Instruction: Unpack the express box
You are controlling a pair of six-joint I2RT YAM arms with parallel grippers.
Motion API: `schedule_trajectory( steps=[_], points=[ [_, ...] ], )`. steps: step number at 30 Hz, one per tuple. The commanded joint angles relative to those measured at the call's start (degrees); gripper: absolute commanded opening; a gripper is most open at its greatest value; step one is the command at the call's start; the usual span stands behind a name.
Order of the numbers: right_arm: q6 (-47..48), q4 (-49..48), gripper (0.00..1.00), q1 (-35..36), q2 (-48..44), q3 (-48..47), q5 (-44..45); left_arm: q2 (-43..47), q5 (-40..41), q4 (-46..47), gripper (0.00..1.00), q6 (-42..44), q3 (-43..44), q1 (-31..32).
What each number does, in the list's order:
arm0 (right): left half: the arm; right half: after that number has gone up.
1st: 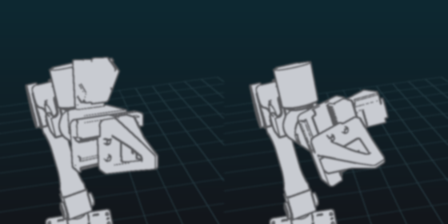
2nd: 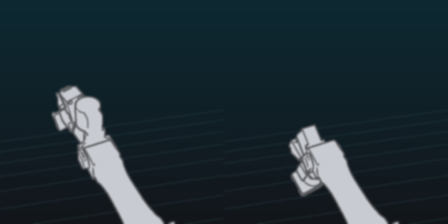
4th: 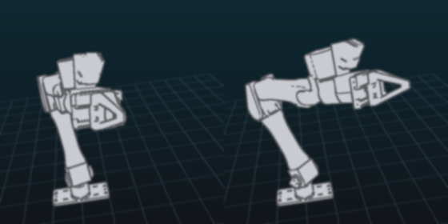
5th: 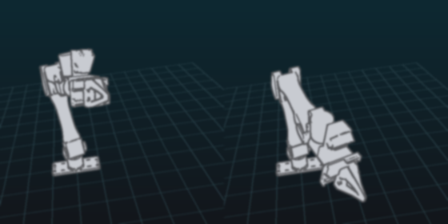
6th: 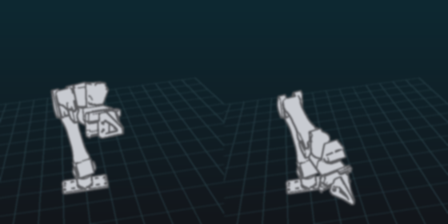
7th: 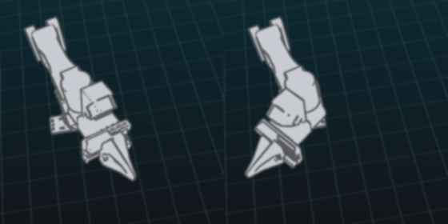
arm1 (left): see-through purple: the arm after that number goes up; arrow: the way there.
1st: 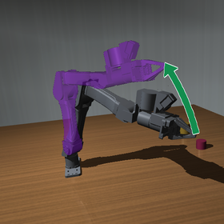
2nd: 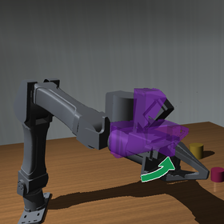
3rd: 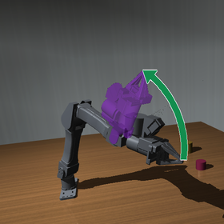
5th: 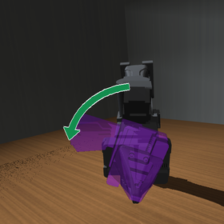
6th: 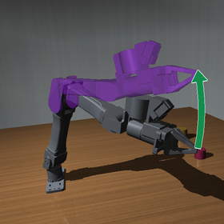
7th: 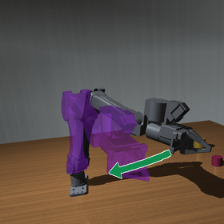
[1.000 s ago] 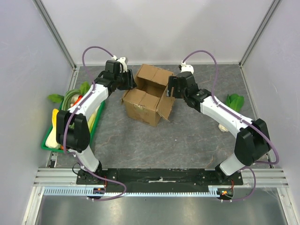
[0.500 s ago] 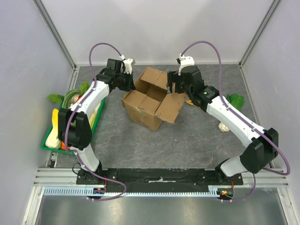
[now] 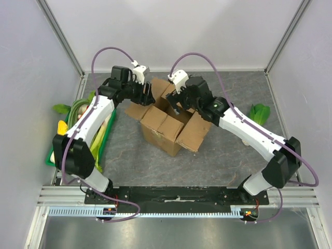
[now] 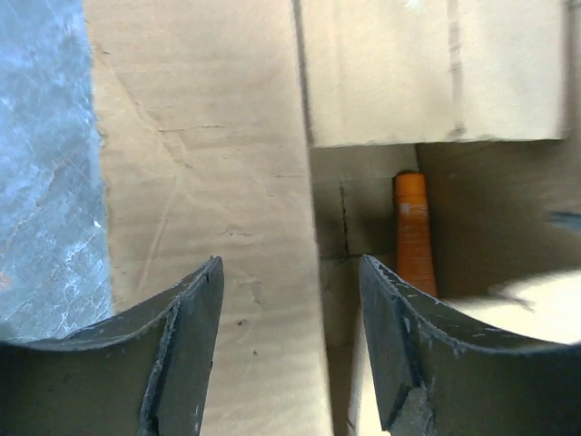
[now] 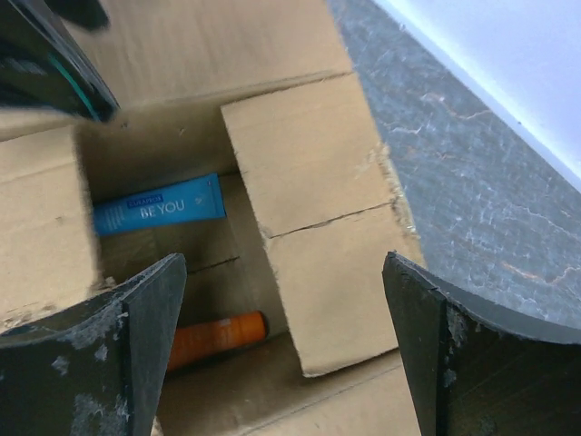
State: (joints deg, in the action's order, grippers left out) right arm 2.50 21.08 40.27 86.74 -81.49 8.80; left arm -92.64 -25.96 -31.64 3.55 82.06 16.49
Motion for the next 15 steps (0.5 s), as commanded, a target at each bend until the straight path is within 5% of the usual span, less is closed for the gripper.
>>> schedule_trajectory(
  steps=[1, 8, 15],
  points=[
    [4.4, -1.9, 0.95, 1.3, 2.5, 1.5, 2.8, 8.8, 0.9, 3.3, 0.68, -6.8, -0.5, 0.3],
    [7.3, -2.3, 0.95, 3.3, 6.2, 1.3, 8.2, 16.8, 7.3, 5.2, 0.68, -13.3, -7.8, 0.3],
    [9.5, -4.3, 0.95, 3.8, 10.1, 1.2, 14.7, 19.7, 2.1, 6.5, 0.62, -15.6, -15.4, 0.5]
  ],
)
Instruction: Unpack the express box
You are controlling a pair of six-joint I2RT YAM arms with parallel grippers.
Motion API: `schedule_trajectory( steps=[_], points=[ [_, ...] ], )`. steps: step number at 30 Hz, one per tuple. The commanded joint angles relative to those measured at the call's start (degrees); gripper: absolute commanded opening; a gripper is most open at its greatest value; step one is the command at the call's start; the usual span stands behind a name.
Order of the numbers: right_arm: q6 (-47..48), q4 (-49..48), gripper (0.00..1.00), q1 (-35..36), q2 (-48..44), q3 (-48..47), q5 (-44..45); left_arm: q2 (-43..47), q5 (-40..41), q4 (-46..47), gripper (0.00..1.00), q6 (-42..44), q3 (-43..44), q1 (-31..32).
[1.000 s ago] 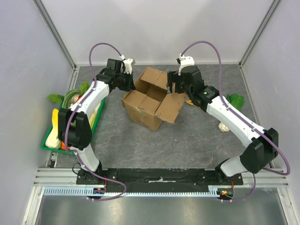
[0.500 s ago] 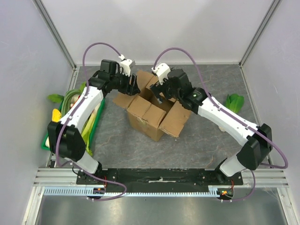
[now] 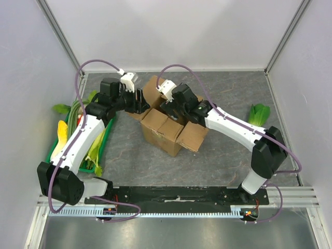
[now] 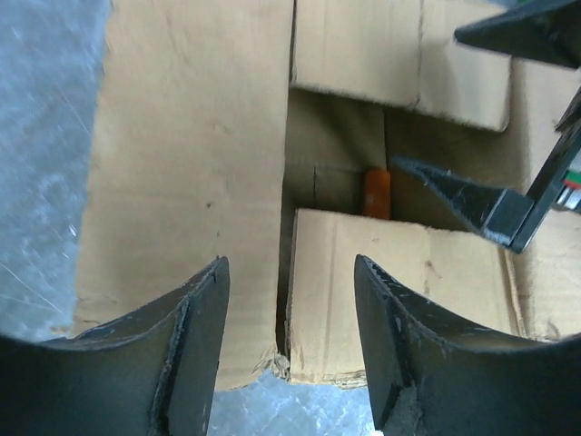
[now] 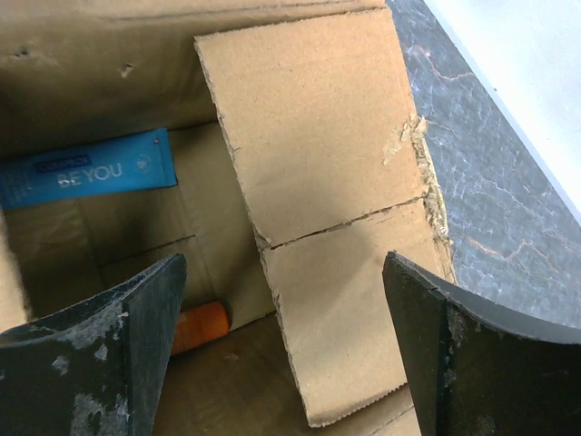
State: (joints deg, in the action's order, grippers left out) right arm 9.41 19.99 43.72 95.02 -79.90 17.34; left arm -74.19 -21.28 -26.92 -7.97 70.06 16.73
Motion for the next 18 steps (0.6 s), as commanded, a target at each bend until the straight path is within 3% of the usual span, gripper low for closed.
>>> schedule_trajectory(
  steps=[1, 13, 18],
  points=[
    [2.7, -3.6, 0.95, 0.3, 2.5, -0.5, 7.1, 1.3, -3.4, 2.2, 0.62, -4.5, -5.0, 0.1],
    [2.0, -8.2, 0.93, 0.3, 2.4, -5.3, 25.6, 2.3, 0.0, 0.8, 0.62, -2.3, -7.7, 0.4],
    [3.9, -8.1, 0.93, 0.1, 0.0, -8.8, 26.5, 2.5, 0.3, 0.7, 0.62, -2.2, -7.8, 0.3]
  ],
)
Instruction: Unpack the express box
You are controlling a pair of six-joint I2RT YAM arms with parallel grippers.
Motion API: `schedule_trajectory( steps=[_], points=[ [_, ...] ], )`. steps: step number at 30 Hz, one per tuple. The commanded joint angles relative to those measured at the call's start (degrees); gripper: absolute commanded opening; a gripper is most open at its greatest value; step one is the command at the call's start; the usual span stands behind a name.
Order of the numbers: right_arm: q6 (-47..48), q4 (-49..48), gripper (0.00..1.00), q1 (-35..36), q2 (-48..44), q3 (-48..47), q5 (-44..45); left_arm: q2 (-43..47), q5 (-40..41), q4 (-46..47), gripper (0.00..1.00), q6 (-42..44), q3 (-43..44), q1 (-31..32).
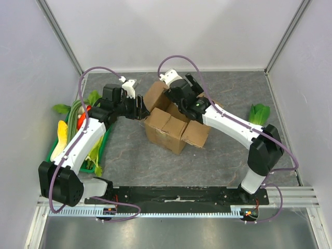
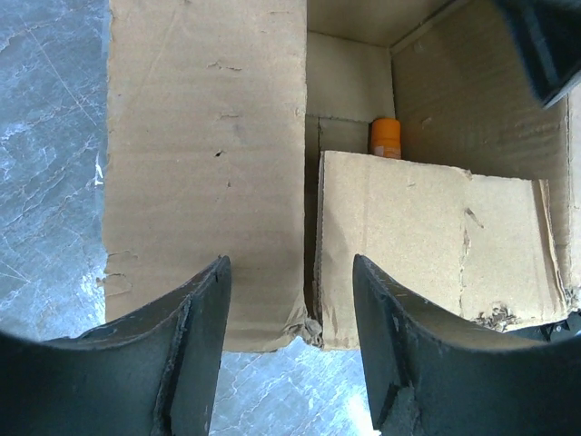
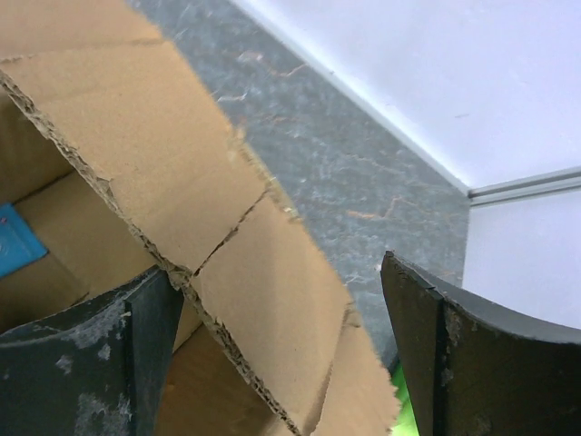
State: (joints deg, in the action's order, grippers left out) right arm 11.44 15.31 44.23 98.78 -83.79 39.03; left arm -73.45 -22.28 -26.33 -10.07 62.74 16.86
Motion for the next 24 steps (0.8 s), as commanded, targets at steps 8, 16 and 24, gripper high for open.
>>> schedule_trajectory(
  steps=[8, 16, 24],
  points=[
    [2.9, -3.6, 0.94, -5.8, -0.3, -8.1, 5.3, 0.9, 0.4, 0.2, 0.62, 0.0, 0.1, 0.4],
    [0.1, -3.1, 0.93, -11.6, 4.9, -8.7, -1.1, 0.4, 0.0, 0.4, 0.62, -0.1, 0.1, 0.5],
    [-1.8, -0.7, 0.91, -11.6, 2.6, -10.8, -8.5, 0.3, 0.0, 0.4, 0.62, -0.2, 0.4, 0.6]
  ],
)
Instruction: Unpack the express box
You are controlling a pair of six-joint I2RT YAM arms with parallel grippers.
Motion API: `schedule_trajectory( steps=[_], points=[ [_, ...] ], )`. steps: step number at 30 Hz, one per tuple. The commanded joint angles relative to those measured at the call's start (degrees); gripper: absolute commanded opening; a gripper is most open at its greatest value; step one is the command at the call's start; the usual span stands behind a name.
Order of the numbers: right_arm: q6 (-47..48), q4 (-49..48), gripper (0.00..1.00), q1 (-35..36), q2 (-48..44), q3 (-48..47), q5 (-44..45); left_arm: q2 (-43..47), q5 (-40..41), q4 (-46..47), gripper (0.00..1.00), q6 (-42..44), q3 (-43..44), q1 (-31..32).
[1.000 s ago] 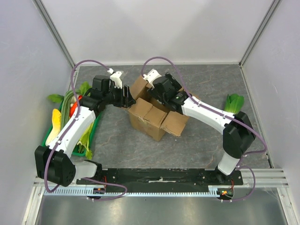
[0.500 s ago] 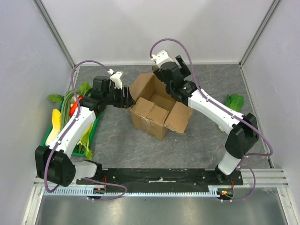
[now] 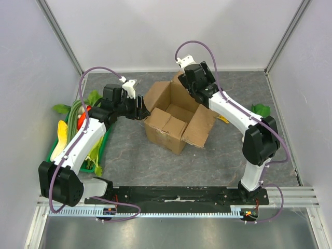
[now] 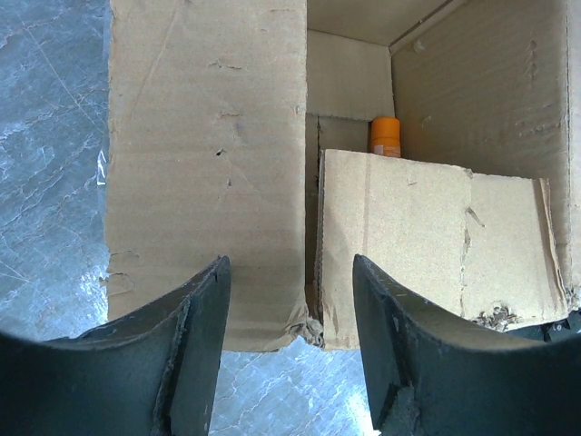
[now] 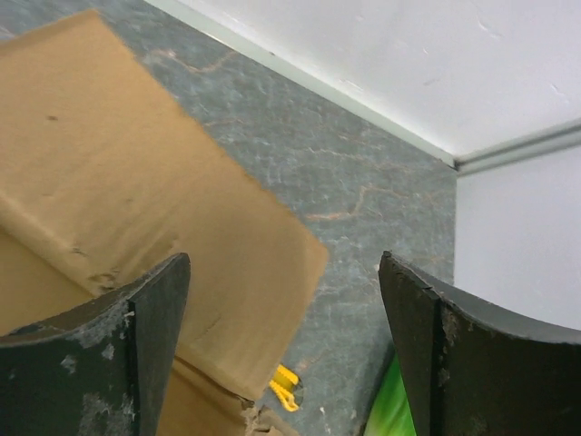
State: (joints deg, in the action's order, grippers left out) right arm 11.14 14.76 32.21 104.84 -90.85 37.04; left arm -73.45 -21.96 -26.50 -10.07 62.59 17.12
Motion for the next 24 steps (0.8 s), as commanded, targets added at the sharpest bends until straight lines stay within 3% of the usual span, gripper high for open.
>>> schedule_trajectory(
  steps=[1, 8, 20, 24],
  points=[
    [-1.3, 0.1, 0.92, 0.4, -4.3, -3.5, -9.1, 0.3, -0.3, 0.6, 0.62, -0.3, 0.6, 0.4],
    [0.5, 3.8, 0.96, -0.5, -6.6, -2.9, -27.3, 0.7, 0.0, 0.7, 0.62, -0.5, 0.6, 0.4],
    [0.8, 10.5, 0.97, -3.3, 3.4, -7.4, -29.7, 0.8, 0.0, 0.6, 0.62, -0.5, 0.6, 0.5],
    [-0.1, 13.1, 0.89, -3.3, 5.8, -9.3, -30.6, 1.1, 0.5, 0.7, 0.62, -0.6, 0.9, 0.5]
  ],
)
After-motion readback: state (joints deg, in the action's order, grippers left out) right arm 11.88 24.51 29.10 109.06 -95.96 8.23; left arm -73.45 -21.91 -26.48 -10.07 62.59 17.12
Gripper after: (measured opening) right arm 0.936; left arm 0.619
